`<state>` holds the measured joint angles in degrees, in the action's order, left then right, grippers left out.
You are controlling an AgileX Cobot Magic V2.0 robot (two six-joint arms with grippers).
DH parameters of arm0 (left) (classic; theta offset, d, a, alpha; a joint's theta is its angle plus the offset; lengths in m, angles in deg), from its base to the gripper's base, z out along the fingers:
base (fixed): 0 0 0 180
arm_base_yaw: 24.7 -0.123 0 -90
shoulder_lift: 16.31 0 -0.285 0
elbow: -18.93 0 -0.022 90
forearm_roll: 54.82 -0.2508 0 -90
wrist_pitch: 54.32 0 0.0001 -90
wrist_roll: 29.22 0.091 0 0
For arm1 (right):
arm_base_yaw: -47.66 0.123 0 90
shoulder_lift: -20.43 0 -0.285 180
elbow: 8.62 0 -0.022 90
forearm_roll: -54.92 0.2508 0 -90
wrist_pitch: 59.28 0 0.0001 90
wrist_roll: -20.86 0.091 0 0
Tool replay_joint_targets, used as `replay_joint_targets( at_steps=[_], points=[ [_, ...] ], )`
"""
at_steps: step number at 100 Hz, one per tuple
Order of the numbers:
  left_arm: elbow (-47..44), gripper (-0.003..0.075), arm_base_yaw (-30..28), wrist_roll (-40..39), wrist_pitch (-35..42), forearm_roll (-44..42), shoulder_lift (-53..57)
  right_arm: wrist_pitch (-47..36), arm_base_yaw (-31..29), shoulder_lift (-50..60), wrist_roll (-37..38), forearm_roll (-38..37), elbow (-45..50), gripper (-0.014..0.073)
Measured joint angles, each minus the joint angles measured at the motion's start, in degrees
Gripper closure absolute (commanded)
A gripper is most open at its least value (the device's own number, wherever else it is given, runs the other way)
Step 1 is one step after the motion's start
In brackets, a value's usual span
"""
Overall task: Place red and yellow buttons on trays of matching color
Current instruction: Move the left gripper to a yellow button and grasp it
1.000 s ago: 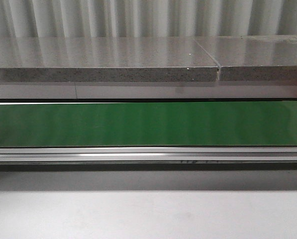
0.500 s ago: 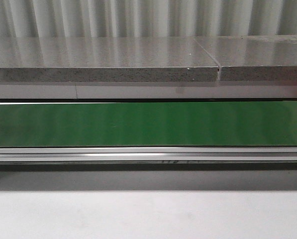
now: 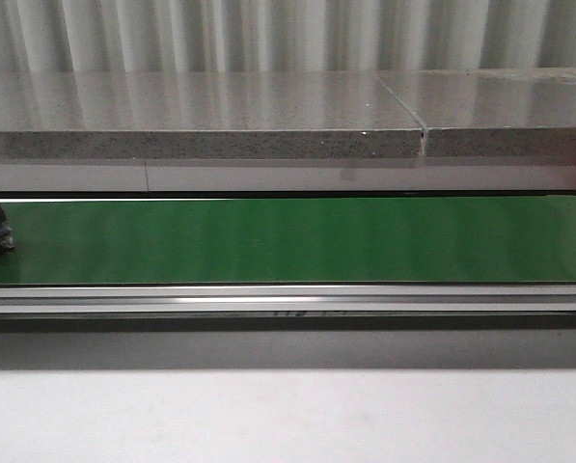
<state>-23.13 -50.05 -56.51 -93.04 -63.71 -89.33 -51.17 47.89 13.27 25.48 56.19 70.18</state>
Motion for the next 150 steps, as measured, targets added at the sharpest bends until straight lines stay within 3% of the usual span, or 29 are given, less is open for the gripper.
replay_joint_targets(
  at_steps=[29,81,150],
  points=[
    [1.93,0.0031,-5.25,0.63,1.2,-0.11,-2.51,0.0,0.0,0.0,0.0,0.0,0.0,0.0661],
    [13.26,0.0031,-5.5,1.0,2.06,-0.22,-21.7,0.0,0.0,0.0,0.0,0.0,0.0,0.0661],
    [19.93,0.0031,-5.5,1.41,3.99,-0.66,-31.03,0.0,0.0,0.0,0.0,0.0,0.0,0.0661]
  ],
)
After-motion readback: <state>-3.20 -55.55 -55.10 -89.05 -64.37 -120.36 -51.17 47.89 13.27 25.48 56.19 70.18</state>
